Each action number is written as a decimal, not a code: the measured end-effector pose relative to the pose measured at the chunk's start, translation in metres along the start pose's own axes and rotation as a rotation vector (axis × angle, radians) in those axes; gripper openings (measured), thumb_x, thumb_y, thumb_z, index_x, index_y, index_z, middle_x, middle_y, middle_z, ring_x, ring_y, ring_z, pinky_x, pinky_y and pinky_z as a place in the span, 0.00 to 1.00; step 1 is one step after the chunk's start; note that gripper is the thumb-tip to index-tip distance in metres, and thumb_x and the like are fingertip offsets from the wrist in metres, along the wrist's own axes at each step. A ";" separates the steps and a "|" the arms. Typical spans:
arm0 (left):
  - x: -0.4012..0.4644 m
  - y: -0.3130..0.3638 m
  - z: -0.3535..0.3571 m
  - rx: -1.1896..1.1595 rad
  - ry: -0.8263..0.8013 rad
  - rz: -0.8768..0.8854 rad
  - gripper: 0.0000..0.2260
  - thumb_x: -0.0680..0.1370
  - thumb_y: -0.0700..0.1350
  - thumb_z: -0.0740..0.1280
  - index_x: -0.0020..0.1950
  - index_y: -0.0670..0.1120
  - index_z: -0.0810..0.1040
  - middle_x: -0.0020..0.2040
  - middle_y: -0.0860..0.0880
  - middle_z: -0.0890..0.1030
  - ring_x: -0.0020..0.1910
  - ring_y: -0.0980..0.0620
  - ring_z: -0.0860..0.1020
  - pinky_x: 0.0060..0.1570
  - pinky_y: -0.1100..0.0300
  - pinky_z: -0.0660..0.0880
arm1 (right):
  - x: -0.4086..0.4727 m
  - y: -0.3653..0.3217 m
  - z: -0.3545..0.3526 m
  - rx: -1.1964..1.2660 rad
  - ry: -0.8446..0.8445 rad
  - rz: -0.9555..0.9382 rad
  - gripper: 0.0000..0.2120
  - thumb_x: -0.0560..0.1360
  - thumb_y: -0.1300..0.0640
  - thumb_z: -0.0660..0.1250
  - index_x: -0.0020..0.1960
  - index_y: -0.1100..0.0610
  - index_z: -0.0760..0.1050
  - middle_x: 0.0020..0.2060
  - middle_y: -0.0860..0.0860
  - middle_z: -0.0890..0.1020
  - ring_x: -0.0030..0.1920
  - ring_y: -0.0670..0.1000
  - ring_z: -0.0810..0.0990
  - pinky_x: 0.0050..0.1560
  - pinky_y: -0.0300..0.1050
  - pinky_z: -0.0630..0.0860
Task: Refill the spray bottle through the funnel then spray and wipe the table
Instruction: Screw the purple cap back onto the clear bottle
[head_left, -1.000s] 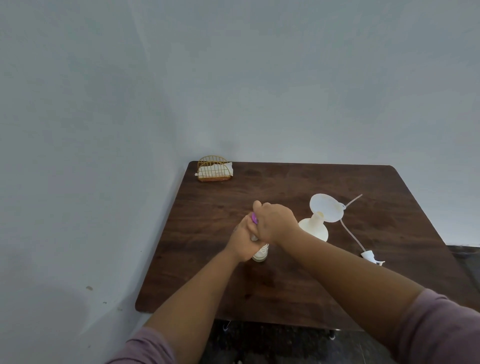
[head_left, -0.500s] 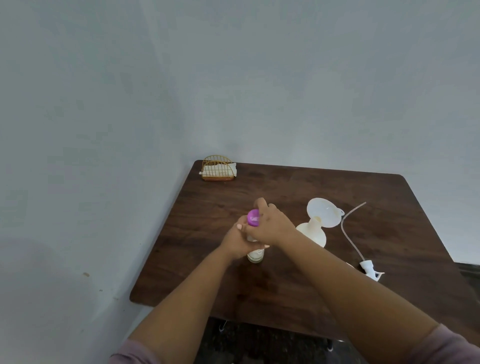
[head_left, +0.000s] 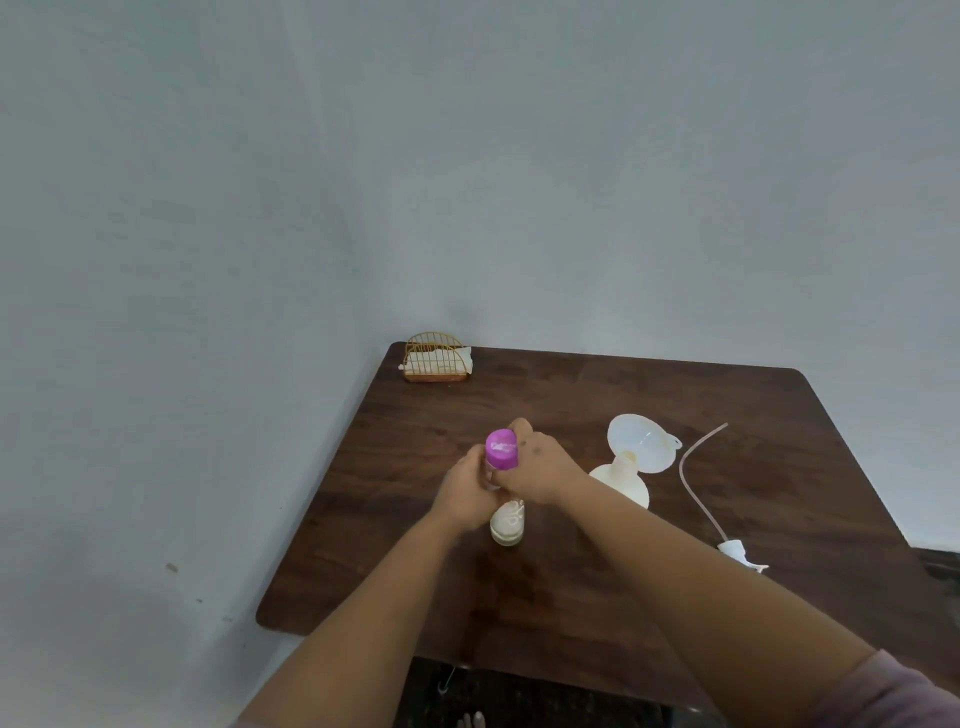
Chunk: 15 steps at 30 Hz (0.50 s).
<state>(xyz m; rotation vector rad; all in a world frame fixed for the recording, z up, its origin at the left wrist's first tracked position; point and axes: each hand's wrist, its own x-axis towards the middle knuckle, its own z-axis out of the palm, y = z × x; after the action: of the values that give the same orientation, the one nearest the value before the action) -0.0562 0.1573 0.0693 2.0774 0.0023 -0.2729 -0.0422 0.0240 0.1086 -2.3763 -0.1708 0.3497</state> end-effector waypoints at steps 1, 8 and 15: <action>0.004 0.001 -0.005 0.001 -0.015 0.007 0.25 0.71 0.40 0.75 0.66 0.48 0.71 0.55 0.54 0.78 0.56 0.52 0.78 0.59 0.52 0.76 | 0.004 -0.003 -0.004 -0.011 -0.005 0.002 0.26 0.71 0.53 0.72 0.63 0.55 0.64 0.52 0.54 0.78 0.48 0.50 0.78 0.44 0.40 0.76; 0.059 0.016 -0.042 -0.018 -0.094 0.096 0.22 0.72 0.42 0.75 0.62 0.48 0.71 0.54 0.52 0.80 0.52 0.53 0.80 0.54 0.56 0.78 | 0.048 -0.034 -0.042 -0.045 0.011 0.018 0.25 0.71 0.50 0.71 0.62 0.55 0.64 0.52 0.53 0.77 0.48 0.49 0.77 0.47 0.43 0.76; 0.139 0.040 -0.070 0.006 -0.097 0.153 0.23 0.72 0.42 0.75 0.62 0.48 0.68 0.54 0.50 0.79 0.53 0.50 0.79 0.57 0.52 0.77 | 0.116 -0.046 -0.065 -0.016 0.164 0.011 0.27 0.70 0.50 0.73 0.63 0.55 0.64 0.53 0.54 0.77 0.50 0.52 0.77 0.50 0.44 0.75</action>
<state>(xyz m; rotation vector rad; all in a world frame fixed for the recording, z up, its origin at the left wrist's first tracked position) 0.0969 0.1822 0.1097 2.0559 -0.2147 -0.2795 0.0865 0.0410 0.1623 -2.4093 -0.0839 0.1584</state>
